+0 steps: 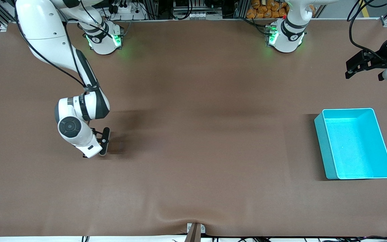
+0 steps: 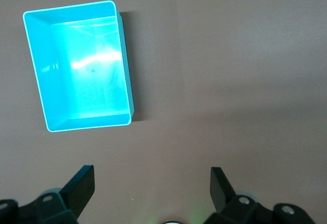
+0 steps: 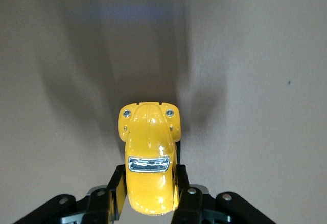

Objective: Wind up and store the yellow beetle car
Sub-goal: 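Drag the held car backward along the table with the right gripper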

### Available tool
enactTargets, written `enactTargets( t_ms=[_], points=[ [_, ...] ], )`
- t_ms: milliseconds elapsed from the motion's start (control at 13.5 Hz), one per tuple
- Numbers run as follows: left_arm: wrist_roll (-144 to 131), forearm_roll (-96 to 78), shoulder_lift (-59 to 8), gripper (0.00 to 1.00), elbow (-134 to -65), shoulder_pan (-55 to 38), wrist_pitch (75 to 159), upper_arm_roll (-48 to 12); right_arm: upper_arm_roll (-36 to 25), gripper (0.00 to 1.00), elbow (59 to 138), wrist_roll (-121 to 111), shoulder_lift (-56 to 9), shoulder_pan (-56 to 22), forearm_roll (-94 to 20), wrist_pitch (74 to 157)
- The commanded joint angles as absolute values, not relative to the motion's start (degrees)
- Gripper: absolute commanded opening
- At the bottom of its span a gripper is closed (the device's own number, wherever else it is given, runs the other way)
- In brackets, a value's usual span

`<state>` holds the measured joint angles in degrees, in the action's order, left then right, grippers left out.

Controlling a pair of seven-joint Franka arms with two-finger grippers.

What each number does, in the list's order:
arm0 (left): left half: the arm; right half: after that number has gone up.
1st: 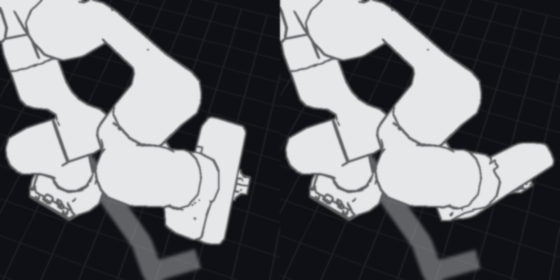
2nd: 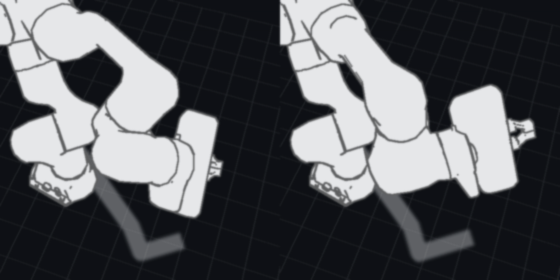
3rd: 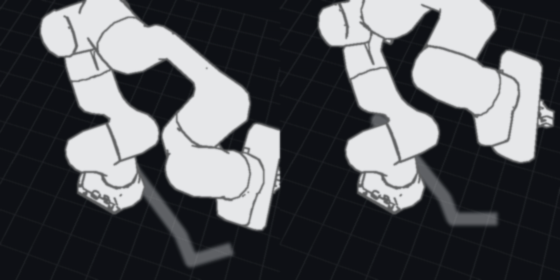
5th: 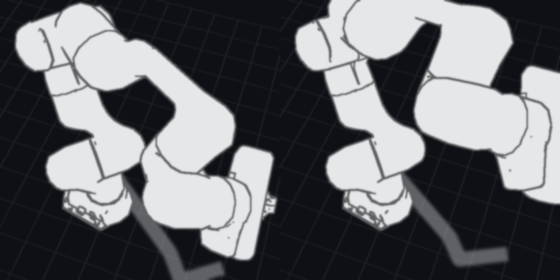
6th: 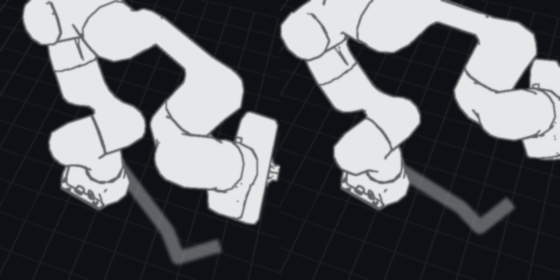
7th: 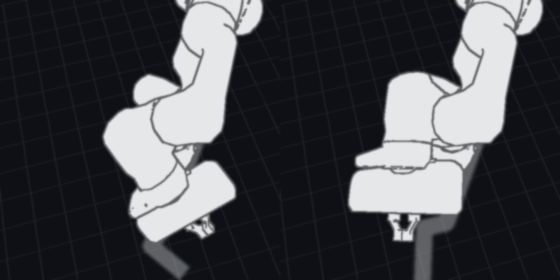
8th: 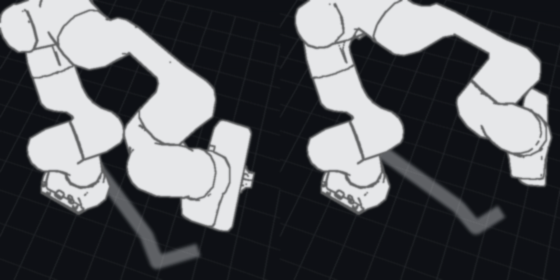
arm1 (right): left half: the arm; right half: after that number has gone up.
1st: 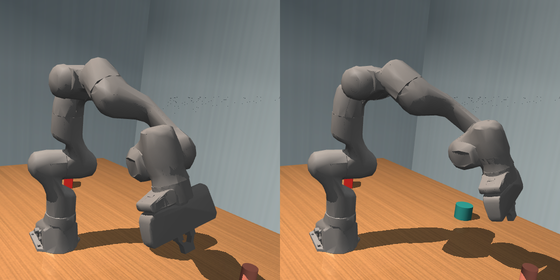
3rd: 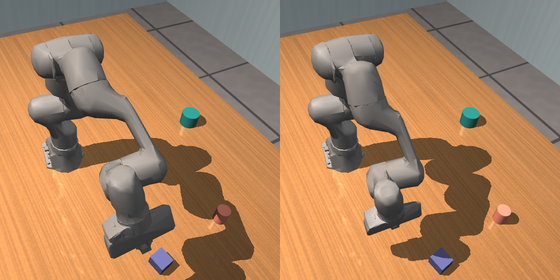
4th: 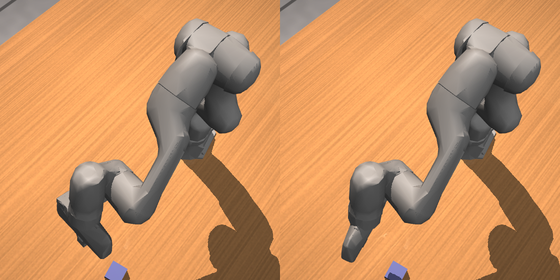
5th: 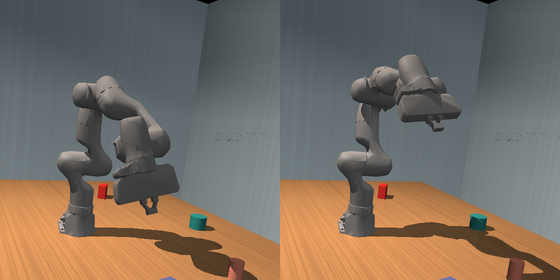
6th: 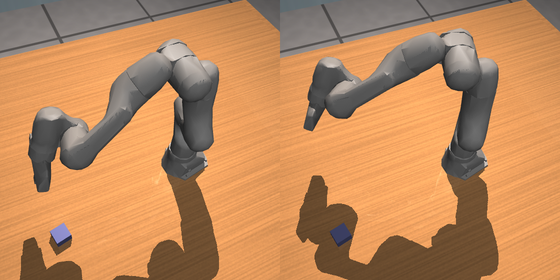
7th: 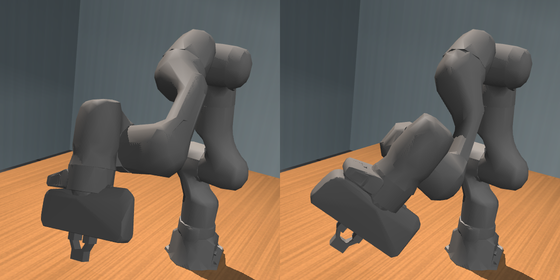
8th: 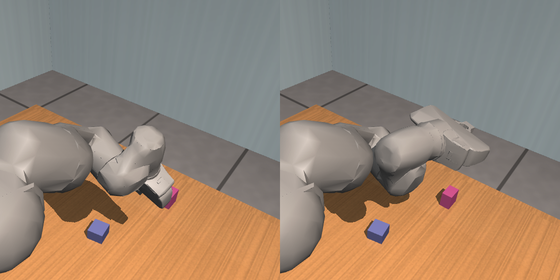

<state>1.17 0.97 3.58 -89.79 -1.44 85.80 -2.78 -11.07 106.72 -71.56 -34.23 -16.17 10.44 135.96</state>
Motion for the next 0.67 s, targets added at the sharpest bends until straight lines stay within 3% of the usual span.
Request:
enactTargets(
  t_ms=[0, 594],
  points=[
    [1.93, 0.00, 3.08, 1.00, -88.68, -1.14, 85.78, -2.73, -10.55, 0.00, 105.56, -73.82, -35.77, -13.80, 11.07, 136.32],
    [1.85, 0.00, 2.99, 1.00, -88.68, -1.06, 85.78, -2.72, -10.63, 0.00, 105.56, -79.27, -35.95, -9.15, 11.34, 136.49]
  ],
)
